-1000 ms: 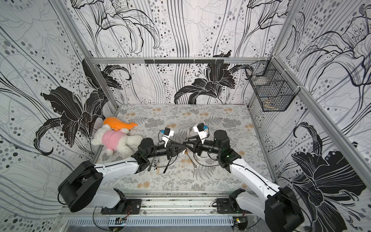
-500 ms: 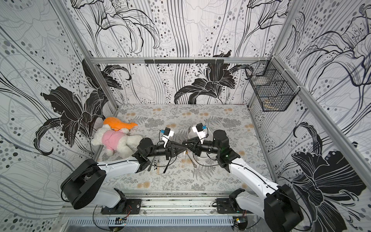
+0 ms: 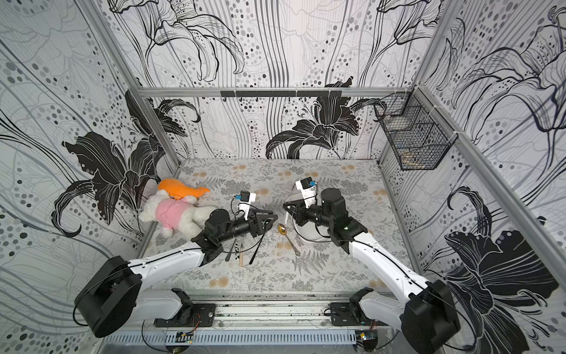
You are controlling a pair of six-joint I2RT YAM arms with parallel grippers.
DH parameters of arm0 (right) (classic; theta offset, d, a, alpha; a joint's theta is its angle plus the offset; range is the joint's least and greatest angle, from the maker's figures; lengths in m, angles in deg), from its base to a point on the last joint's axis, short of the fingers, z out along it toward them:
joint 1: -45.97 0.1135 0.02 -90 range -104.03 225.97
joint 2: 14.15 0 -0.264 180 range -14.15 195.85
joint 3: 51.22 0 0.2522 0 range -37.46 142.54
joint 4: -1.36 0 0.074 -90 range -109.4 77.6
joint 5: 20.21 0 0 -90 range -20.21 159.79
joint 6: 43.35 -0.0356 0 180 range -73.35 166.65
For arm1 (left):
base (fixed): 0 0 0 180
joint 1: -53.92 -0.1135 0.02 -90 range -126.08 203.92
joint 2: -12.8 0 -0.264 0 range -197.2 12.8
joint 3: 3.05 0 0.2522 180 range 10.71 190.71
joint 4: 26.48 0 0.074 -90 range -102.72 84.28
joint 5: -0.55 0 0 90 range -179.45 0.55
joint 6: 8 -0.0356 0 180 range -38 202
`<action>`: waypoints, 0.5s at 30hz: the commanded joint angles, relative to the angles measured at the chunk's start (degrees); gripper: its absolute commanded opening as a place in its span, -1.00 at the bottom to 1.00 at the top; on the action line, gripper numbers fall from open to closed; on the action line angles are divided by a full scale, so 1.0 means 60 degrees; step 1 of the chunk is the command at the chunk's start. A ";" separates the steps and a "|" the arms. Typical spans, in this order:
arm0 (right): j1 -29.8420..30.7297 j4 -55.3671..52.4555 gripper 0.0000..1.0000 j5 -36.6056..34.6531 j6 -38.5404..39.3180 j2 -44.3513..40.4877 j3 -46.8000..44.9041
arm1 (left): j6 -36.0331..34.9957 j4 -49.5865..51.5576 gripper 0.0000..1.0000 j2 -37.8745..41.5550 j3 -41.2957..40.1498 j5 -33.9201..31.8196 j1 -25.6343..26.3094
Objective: Put the spoon into the storage box
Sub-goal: Pick up the spoon from the center of the board, then place the spoon in the storage box.
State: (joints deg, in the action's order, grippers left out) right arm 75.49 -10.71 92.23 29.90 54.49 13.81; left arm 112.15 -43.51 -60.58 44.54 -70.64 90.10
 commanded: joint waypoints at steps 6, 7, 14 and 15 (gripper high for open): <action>-0.0086 -0.4591 -1.00 -0.4284 0.0486 0.2510 0.2061 | -0.0470 0.4954 0.08 0.1318 0.0532 -0.4810 -0.0099; -0.0089 -0.4783 -1.00 -0.4341 0.0530 0.2773 0.2213 | -0.0392 0.5133 0.09 0.1498 0.0516 -0.5058 -0.0098; -0.0071 -0.5753 -1.00 -0.5495 0.0621 0.4338 0.2994 | -0.0176 0.5570 0.10 0.1828 0.0414 -0.5514 -0.0098; -0.0072 -0.5788 -1.00 -0.5590 0.0647 0.4435 0.3086 | -0.0177 0.5546 0.10 0.1797 0.0413 -0.5495 -0.0100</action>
State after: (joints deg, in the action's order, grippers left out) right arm 75.14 -40.87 63.72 32.61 79.48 29.83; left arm 111.05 -11.86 -49.94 46.40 -100.96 89.84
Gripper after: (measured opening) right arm 0.160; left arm 0.548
